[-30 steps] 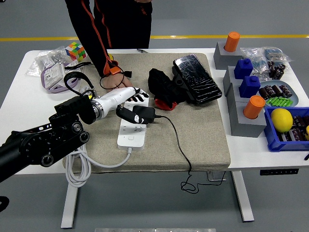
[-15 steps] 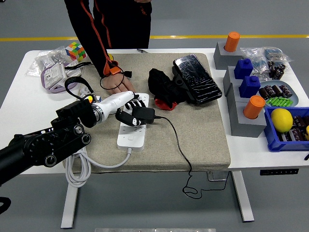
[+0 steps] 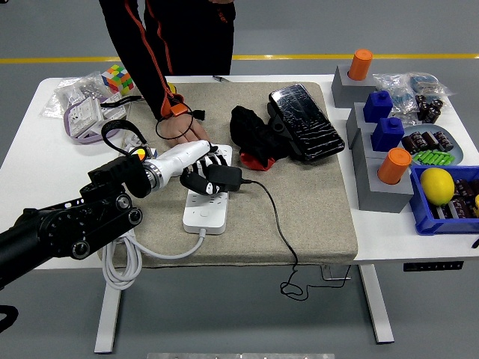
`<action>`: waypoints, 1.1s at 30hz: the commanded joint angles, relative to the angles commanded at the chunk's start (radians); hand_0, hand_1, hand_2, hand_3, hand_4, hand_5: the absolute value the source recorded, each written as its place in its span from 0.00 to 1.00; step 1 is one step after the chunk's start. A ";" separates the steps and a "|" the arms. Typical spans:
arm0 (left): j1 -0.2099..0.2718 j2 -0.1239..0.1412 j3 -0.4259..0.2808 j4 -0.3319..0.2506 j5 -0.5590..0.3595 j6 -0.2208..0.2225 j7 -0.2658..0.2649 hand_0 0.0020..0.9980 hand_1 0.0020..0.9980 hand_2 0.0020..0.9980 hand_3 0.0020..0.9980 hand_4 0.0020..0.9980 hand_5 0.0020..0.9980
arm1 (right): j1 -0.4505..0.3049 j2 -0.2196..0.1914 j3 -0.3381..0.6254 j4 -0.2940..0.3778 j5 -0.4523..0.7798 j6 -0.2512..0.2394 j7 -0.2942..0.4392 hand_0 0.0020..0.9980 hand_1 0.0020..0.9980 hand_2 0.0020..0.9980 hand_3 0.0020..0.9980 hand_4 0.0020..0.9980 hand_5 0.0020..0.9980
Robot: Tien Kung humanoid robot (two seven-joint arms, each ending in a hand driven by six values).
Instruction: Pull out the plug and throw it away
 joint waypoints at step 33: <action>0.002 0.002 -0.049 -0.107 0.103 0.044 -0.016 0.35 0.41 0.47 0.53 0.69 0.00 | 0.000 0.003 0.003 0.000 0.003 0.000 0.000 0.66 0.70 0.71 0.70 1.00 0.51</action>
